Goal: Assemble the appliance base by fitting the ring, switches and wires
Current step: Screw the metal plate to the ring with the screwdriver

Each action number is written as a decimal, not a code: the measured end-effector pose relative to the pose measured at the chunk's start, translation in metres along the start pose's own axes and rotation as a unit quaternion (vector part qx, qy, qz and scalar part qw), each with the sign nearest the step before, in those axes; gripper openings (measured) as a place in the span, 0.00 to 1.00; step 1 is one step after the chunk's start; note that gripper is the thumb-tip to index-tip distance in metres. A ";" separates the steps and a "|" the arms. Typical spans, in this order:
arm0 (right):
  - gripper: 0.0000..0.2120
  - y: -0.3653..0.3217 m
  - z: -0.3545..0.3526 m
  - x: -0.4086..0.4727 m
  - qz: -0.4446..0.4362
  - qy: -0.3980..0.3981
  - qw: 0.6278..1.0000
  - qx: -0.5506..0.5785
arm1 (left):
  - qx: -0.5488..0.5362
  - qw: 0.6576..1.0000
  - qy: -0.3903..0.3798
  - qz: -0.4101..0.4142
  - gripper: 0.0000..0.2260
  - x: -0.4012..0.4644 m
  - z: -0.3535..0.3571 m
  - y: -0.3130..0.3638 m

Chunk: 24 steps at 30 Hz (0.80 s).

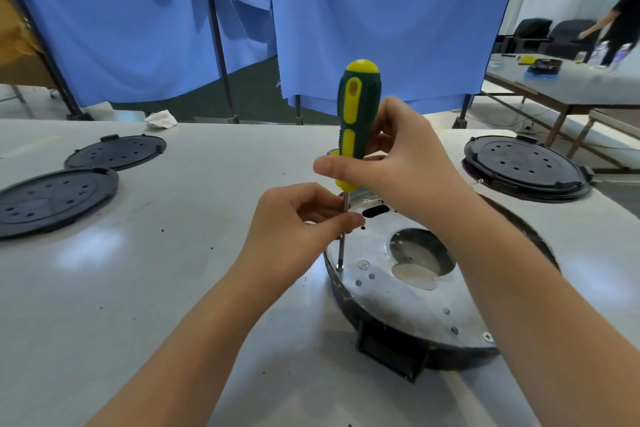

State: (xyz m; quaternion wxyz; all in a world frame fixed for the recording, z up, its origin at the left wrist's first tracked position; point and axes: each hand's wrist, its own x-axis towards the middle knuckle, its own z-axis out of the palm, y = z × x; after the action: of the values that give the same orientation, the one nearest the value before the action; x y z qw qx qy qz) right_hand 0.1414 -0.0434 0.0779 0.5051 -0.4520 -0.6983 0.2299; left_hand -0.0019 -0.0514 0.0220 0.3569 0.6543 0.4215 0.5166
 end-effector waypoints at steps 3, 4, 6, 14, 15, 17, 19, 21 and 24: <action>0.23 0.000 -0.002 0.002 0.057 -0.050 0.995 0.066 | -0.024 0.999 -0.036 -0.007 0.08 0.000 0.000 0.001; 0.22 0.000 -0.004 0.003 0.074 -0.076 0.988 0.114 | -0.025 0.998 -0.050 -0.008 0.09 0.000 0.000 0.001; 0.19 0.000 -0.011 0.005 0.087 -0.125 0.968 0.202 | -0.023 0.997 -0.074 -0.013 0.10 0.000 0.000 0.002; 0.13 0.005 -0.014 0.005 0.028 -0.057 0.995 0.081 | -0.017 0.994 -0.110 -0.014 0.13 -0.003 0.000 0.003; 0.14 0.005 -0.011 0.004 0.017 -0.032 0.998 0.053 | -0.004 0.995 -0.095 -0.009 0.11 -0.003 0.001 0.004; 0.20 0.006 -0.004 0.003 0.001 0.017 1.000 0.015 | 0.030 0.999 -0.045 0.002 0.09 -0.003 0.002 0.003; 0.27 0.007 0.000 0.002 0.002 0.054 0.998 -0.012 | 0.048 0.999 -0.004 0.008 0.08 -0.002 0.002 0.003; 0.29 0.007 0.002 0.001 0.015 0.063 0.998 -0.027 | 0.059 0.998 0.006 0.014 0.06 -0.002 0.002 0.002; 0.22 0.007 0.001 0.002 0.050 -0.010 0.998 0.043 | 0.069 0.997 -0.009 0.017 0.06 -0.001 0.003 0.000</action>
State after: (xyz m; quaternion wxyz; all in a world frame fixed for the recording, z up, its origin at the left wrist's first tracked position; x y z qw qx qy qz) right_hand 0.1433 -0.0385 0.0735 0.5045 -0.4625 -0.6693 0.2892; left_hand 0.0008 -0.0521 0.0209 0.3055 0.6892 0.4420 0.4862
